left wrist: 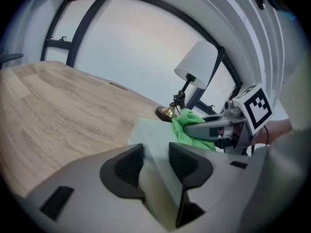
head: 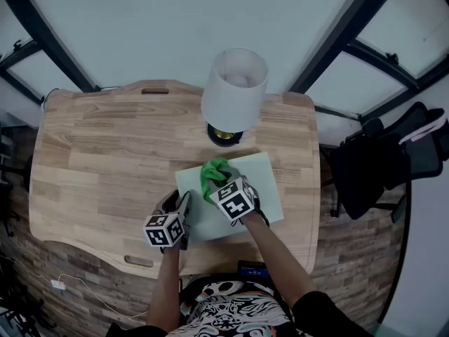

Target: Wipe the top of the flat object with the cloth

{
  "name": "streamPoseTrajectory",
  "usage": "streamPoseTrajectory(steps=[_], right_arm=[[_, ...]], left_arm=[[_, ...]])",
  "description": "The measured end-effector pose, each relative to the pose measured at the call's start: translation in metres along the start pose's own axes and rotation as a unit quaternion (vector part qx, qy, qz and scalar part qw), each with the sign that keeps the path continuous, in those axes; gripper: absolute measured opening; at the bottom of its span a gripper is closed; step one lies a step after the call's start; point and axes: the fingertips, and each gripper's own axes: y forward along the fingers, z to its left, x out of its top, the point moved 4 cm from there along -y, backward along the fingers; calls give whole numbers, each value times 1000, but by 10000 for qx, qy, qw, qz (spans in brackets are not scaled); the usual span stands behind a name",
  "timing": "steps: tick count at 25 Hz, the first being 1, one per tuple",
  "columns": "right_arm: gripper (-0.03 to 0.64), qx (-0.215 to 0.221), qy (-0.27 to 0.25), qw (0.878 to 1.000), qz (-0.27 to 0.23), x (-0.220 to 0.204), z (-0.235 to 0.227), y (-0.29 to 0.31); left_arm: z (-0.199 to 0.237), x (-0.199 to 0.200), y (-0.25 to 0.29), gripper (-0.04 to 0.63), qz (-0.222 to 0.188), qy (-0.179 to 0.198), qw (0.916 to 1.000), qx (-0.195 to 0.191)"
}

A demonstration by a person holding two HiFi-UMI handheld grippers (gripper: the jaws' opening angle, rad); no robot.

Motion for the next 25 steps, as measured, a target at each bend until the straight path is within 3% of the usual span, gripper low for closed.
streamPoseTrajectory(steps=[25], right_arm=[[91, 393, -434, 9983, 49, 16, 36, 18]], left_arm=[[-1, -1, 0, 164, -36, -124, 9999, 65]])
